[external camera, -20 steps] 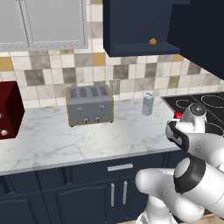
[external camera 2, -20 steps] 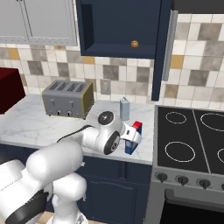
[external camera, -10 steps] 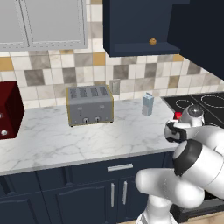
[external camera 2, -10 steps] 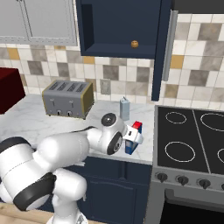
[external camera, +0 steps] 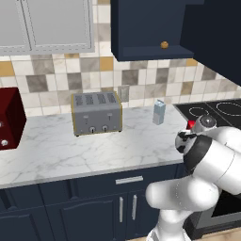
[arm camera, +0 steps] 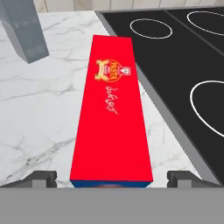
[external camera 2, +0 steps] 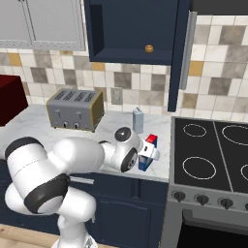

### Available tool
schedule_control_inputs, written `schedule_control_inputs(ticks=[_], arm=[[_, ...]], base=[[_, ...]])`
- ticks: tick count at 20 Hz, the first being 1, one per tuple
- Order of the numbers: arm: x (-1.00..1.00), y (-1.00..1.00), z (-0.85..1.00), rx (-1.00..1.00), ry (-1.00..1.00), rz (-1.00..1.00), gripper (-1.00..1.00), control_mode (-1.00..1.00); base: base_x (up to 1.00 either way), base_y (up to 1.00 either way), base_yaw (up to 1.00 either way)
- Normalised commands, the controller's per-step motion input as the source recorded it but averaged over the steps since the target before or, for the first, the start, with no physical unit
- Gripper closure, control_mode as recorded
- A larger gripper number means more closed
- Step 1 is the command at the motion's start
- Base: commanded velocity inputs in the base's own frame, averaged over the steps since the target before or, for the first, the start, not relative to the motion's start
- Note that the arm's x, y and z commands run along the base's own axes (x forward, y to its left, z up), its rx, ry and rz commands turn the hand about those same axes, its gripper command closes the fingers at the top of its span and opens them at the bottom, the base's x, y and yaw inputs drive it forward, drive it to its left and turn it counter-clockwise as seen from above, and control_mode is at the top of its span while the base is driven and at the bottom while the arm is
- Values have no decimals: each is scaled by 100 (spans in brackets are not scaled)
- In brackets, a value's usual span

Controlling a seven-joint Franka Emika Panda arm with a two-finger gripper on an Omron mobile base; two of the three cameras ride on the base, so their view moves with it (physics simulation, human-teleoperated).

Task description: Pick the boxed food and boxed food from the counter and place them in the cabinets closest to them.

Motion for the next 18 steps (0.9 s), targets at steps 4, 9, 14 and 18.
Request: schedule_control_inputs(ticks=[4, 9, 14, 18], arm=[[12, -7, -12, 0, -1, 0, -100, -100], [14, -7, -13, 0, -1, 0, -100, -100], [13, -7, -12, 0, 0, 0, -100, -100], [10, 0, -11, 0, 0, 0, 100, -100]], base=[[0, 0, 0], [0, 0, 0], [0, 0, 0], [0, 0, 0]])
